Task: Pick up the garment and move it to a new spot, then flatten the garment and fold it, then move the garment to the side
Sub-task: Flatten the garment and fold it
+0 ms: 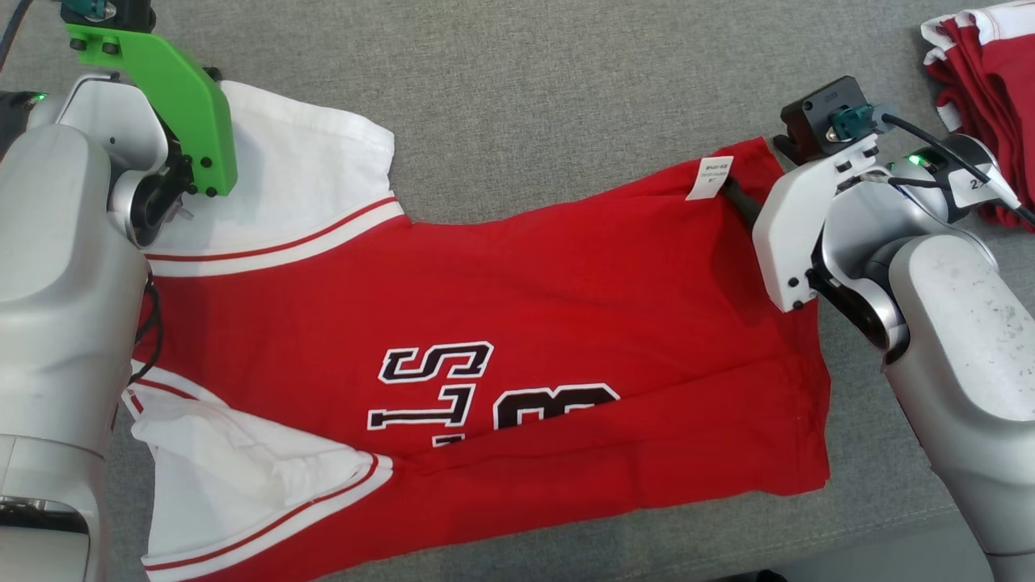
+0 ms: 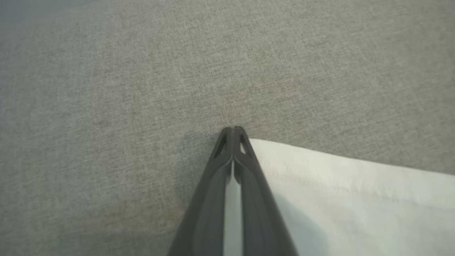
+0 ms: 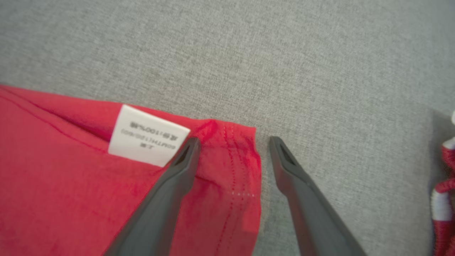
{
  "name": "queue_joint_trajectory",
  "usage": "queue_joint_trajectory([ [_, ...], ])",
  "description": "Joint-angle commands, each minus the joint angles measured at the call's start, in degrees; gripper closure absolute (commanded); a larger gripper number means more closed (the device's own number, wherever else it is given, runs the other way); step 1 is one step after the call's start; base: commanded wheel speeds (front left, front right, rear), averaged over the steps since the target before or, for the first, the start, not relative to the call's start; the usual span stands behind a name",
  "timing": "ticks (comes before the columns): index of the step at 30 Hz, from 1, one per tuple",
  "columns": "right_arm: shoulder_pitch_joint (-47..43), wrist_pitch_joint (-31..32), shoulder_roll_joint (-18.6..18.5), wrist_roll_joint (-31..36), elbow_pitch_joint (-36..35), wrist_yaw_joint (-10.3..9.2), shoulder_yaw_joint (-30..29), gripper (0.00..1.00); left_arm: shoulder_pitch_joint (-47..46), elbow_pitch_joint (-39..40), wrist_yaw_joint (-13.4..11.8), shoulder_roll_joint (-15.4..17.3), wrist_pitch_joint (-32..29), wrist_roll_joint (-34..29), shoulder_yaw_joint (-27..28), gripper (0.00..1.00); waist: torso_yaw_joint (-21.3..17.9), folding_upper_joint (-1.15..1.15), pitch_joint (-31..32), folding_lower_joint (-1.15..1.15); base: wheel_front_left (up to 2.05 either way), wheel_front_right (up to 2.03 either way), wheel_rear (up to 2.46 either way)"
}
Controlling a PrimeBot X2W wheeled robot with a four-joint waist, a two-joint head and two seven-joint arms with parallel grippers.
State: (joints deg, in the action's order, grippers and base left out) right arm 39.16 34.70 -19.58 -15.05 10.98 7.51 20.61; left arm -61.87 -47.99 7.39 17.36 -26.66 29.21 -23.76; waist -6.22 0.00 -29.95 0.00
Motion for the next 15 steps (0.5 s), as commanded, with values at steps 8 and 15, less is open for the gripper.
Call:
queue_joint_trajectory([
  [8,0.02,0.52,1.54,3.01,0.43,-0.06,-2.66,0.15,1.23,0.54,0.03,0.74,-0.36,0.85,-0.62,1.00,0.03,0.00,0.51,0.00,0.00,0.00,0.00],
  [15,1.30,3.14,1.20,2.01,1.43,-0.06,-2.28,0.83,1.35,1.26,-0.29,0.95,0.34,1.26,-0.78,1.00,0.43,0.00,0.90,0.00,0.00,0.00,0.00],
])
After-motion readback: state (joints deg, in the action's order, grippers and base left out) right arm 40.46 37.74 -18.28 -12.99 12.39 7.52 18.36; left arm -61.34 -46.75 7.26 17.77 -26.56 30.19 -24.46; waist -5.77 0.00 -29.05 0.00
